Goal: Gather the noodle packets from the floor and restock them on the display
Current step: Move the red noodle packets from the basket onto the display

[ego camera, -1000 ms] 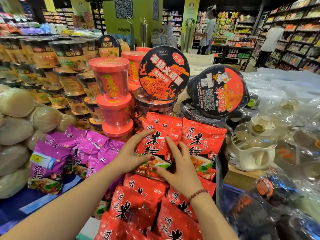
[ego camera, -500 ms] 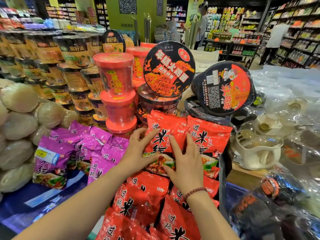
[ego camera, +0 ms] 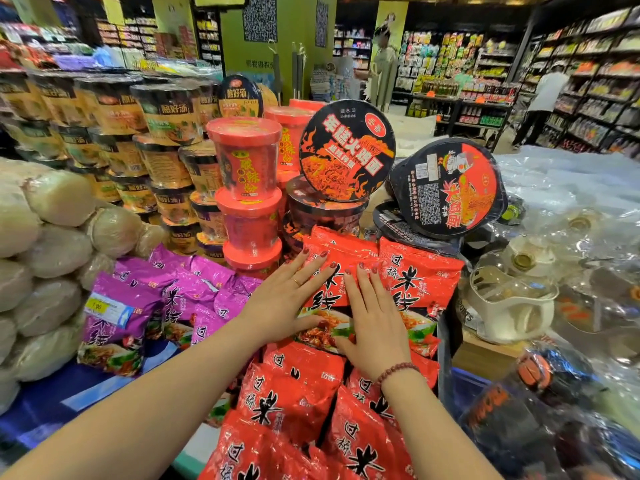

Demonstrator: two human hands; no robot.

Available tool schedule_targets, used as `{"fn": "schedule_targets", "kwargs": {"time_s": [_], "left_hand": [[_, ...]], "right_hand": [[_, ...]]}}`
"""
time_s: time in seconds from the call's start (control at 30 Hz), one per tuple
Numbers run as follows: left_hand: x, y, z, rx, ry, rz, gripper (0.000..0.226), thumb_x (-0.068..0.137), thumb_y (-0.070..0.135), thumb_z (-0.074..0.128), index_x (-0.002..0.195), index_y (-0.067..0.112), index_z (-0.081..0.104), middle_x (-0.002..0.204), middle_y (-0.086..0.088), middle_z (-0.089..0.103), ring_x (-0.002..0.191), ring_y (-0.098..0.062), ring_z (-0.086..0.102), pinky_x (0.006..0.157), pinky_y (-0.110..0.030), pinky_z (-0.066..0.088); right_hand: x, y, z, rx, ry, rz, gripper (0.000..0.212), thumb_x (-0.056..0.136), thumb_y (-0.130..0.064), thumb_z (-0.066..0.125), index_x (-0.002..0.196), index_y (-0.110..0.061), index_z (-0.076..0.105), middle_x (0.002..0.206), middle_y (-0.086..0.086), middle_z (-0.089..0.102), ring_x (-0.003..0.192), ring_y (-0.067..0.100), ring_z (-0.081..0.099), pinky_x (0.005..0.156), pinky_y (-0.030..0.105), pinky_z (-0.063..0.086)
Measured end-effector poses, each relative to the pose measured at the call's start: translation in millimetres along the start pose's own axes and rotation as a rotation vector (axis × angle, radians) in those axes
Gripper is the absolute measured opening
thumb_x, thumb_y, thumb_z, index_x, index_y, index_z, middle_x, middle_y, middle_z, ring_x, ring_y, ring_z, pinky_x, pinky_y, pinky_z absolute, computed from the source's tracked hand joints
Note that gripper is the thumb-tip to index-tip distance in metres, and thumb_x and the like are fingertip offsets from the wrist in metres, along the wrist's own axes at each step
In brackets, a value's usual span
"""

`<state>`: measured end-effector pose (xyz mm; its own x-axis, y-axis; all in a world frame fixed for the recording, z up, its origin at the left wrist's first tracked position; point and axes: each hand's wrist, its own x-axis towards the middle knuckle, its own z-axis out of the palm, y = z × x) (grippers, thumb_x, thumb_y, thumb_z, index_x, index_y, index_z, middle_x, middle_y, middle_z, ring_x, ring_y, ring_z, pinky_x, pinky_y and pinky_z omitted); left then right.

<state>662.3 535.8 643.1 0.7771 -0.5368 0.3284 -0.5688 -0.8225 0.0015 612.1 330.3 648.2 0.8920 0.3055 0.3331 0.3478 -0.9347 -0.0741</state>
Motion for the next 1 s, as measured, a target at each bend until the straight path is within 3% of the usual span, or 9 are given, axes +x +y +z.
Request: {"fn": "schedule_targets", "kwargs": {"time_s": [0.07, 0.13, 0.2, 0.27, 0.4, 0.53, 0.63, 0.73, 1.0], "left_hand": [[-6, 3, -12, -0.055, 0.012, -0.010, 0.082, 0.084, 0.060, 0.046, 0.152, 0.037, 0.008, 0.162, 0.001, 0.015, 0.149, -0.030, 0.015, 0.117, -0.047, 0.026], [-18, 6, -28, -0.093, 0.075, -0.008, 0.071, 0.081, 0.045, 0.058, 0.146, 0.026, 0.036, 0.152, -0.012, 0.039, 0.139, -0.036, 0.036, 0.108, -0.051, 0.039], [-38, 5, -41, -0.088, 0.184, -0.025, 0.057, 0.082, 0.037, 0.057, 0.133, 0.014, 0.055, 0.135, -0.016, 0.055, 0.124, -0.037, 0.052, 0.099, -0.050, 0.047], [-68, 1, -49, -0.070, 0.262, -0.052, 0.048, 0.084, 0.035, 0.055, 0.124, 0.010, 0.063, 0.125, -0.016, 0.061, 0.116, -0.036, 0.057, 0.096, -0.047, 0.049], [-155, -23, -56, -0.051, 0.273, -0.204, 0.040, 0.085, 0.031, 0.057, 0.117, 0.009, 0.065, 0.115, -0.014, 0.063, 0.105, -0.034, 0.060, 0.085, -0.043, 0.053], [-263, -43, -67, -0.063, 0.273, -0.464, 0.036, 0.081, 0.031, 0.057, 0.109, 0.012, 0.069, 0.107, -0.005, 0.066, 0.097, -0.025, 0.061, 0.080, -0.037, 0.053], [-348, -48, -82, -0.007, 0.272, -0.672, 0.039, 0.081, 0.037, 0.054, 0.108, 0.013, 0.070, 0.105, -0.002, 0.066, 0.097, -0.019, 0.058, 0.079, -0.034, 0.053], [-424, -44, -99, 0.094, 0.259, -0.821, 0.042, 0.079, 0.038, 0.051, 0.104, 0.011, 0.071, 0.099, -0.004, 0.068, 0.096, -0.016, 0.052, 0.077, -0.030, 0.049], [-620, -26, -116, 0.031, 0.074, -1.281, 0.052, 0.075, 0.050, 0.047, 0.112, 0.021, 0.070, 0.104, 0.004, 0.068, 0.098, -0.022, 0.063, 0.073, -0.034, 0.057]], "right_hand": [[-2, -5, -12, 0.040, -0.007, -0.012, 0.096, 0.085, -0.048, 0.064, 0.154, -0.024, 0.003, 0.161, 0.000, -0.004, 0.149, 0.023, -0.003, 0.122, 0.040, 0.007], [-5, -13, -22, 0.077, 0.045, -0.028, 0.086, 0.081, -0.044, 0.069, 0.151, -0.022, 0.023, 0.160, 0.003, 0.018, 0.147, 0.025, 0.017, 0.120, 0.041, 0.017], [-8, -25, -28, 0.115, 0.124, -0.046, 0.079, 0.075, -0.040, 0.074, 0.144, -0.021, 0.040, 0.150, 0.004, 0.039, 0.137, 0.025, 0.037, 0.113, 0.043, 0.032], [-11, -45, -32, 0.176, 0.196, -0.099, 0.070, 0.074, -0.035, 0.074, 0.137, -0.018, 0.049, 0.140, 0.002, 0.050, 0.128, 0.024, 0.046, 0.106, 0.040, 0.040], [-15, -106, -26, 0.288, 0.244, -0.258, 0.051, 0.078, -0.033, 0.065, 0.125, -0.016, 0.057, 0.124, 0.001, 0.059, 0.116, 0.023, 0.052, 0.099, 0.038, 0.043], [-23, -185, 3, 0.396, 0.151, -0.422, 0.050, 0.071, -0.032, 0.068, 0.117, -0.014, 0.062, 0.115, 0.004, 0.064, 0.106, 0.025, 0.058, 0.091, 0.036, 0.047], [-35, -246, 22, 0.470, 0.059, -0.568, 0.048, 0.073, -0.039, 0.058, 0.115, -0.015, 0.060, 0.111, 0.004, 0.065, 0.100, 0.027, 0.061, 0.084, 0.035, 0.051], [-53, -307, 38, 0.534, -0.015, -0.706, 0.051, 0.067, -0.039, 0.065, 0.111, -0.015, 0.056, 0.102, 0.004, 0.066, 0.092, 0.027, 0.063, 0.074, 0.033, 0.054], [-109, -448, 96, 0.566, -0.338, -0.870, 0.056, 0.066, -0.038, 0.070, 0.118, -0.019, 0.059, 0.116, -0.001, 0.064, 0.105, 0.021, 0.061, 0.086, 0.037, 0.054]]}}
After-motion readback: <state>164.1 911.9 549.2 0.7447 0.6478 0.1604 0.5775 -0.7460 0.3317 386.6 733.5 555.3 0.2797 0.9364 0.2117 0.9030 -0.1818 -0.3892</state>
